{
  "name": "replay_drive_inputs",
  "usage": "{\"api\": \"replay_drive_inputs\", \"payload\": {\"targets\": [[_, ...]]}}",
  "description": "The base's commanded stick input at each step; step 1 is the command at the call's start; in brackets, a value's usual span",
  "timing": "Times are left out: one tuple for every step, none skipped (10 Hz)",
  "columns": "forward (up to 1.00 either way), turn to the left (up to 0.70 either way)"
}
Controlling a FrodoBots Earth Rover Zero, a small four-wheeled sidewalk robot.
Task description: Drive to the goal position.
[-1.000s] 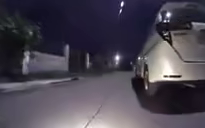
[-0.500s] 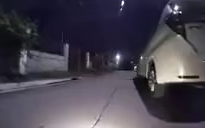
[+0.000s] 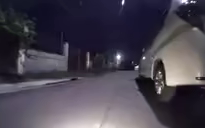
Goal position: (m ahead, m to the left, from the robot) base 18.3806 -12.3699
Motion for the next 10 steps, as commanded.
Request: {"api": "replay_drive_inputs", "payload": {"targets": [[0.5, 0.0], [0.5, 0.0], [0.5, 0.0], [0.5, 0.0], [0.5, 0.0], [0.5, -0.49], [0.5, -0.5], [0.5, -0.5], [0.5, -0.5], [0.5, -0.43]]}}
